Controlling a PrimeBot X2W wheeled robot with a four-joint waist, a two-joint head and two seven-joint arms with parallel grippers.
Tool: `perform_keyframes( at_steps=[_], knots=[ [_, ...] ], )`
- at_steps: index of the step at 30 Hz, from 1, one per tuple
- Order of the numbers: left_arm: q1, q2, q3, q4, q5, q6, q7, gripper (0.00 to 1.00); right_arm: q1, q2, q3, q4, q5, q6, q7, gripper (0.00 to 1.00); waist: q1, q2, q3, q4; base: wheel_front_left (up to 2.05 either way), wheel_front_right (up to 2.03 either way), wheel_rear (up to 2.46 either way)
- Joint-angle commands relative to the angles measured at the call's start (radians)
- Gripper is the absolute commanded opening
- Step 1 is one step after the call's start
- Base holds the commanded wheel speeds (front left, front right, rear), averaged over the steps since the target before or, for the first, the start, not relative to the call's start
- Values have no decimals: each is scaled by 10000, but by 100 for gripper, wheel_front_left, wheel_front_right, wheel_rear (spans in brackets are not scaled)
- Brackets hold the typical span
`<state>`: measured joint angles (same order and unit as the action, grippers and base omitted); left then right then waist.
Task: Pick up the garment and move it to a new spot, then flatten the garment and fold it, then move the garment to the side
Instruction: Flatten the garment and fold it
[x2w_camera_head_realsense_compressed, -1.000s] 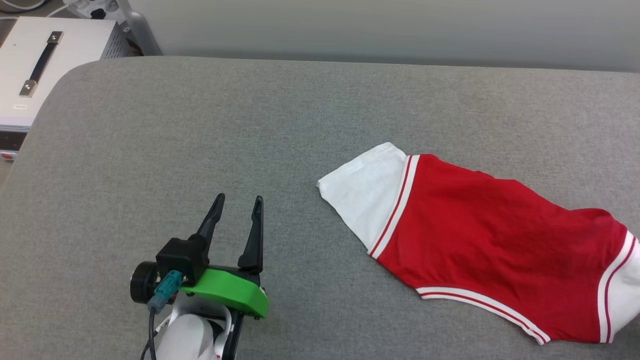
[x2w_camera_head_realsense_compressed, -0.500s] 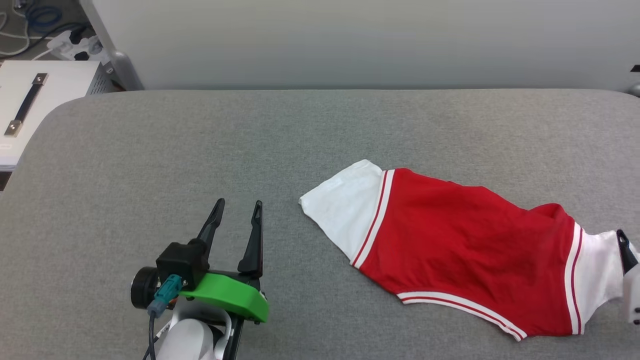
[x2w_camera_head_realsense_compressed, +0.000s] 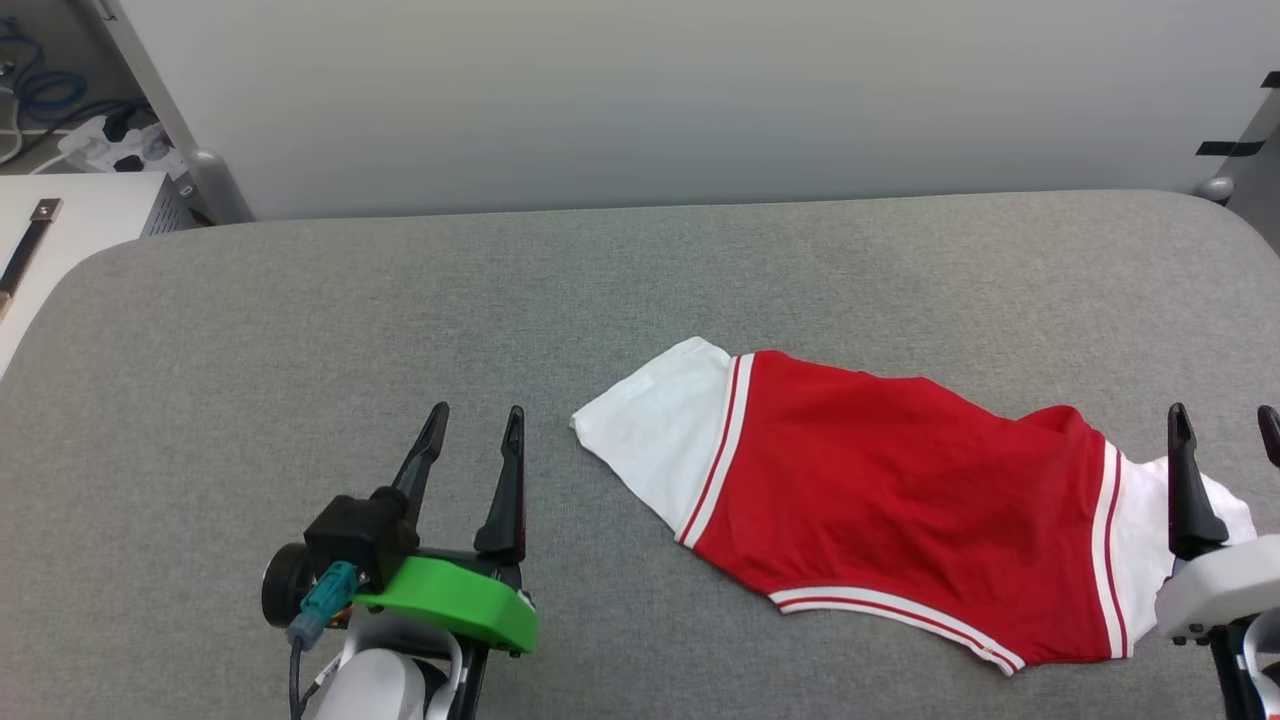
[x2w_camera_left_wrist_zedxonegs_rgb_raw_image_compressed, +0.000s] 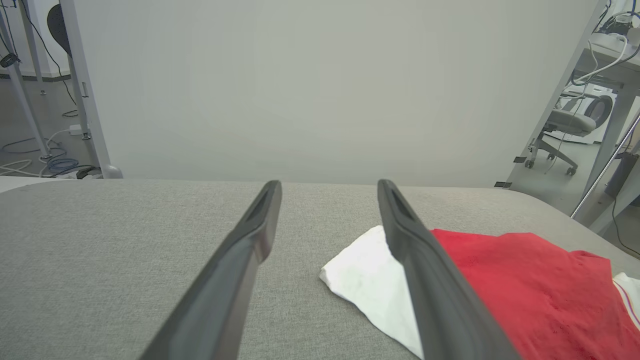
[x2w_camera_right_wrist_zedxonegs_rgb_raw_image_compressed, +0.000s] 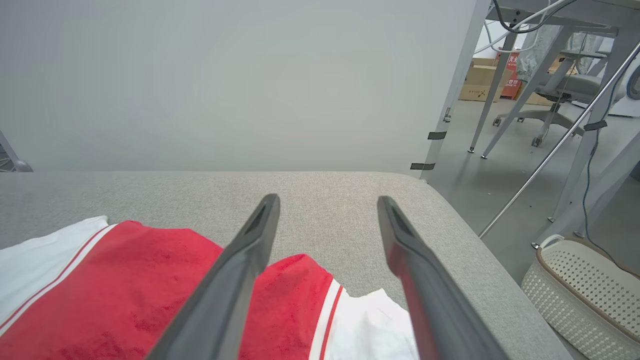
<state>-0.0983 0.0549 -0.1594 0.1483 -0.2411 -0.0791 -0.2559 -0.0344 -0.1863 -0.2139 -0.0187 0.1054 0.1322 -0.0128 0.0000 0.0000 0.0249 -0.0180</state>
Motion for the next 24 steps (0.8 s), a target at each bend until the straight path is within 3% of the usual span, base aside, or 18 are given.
perform_keyframes(
  at_steps=[1,9,17,21,24],
  knots=[
    [289,-47,-128,55,-146,73,-59,100,446,563,-228,-226,-55,-15,-492,100,0,0,21,-85,0,0,0],
    [-550,95,-400,1196,84,-3,404,100,570,979,6,-566,-122,-15,-658,100,0,0,726,-601,0,0,0],
    [-2884,489,-726,2244,290,84,3918,100,498,1084,201,-582,-215,-15,-646,100,0,0,1397,-965,0,0,0],
    [-4161,733,-1022,3198,602,337,6678,100,343,1096,393,-702,-271,-15,-644,100,0,0,1967,-1129,0,0,0],
    [-4588,825,-1097,3602,675,341,7155,100,323,1134,513,-690,-259,-15,-676,100,0,0,2216,-1166,0,0,0]
  ],
)
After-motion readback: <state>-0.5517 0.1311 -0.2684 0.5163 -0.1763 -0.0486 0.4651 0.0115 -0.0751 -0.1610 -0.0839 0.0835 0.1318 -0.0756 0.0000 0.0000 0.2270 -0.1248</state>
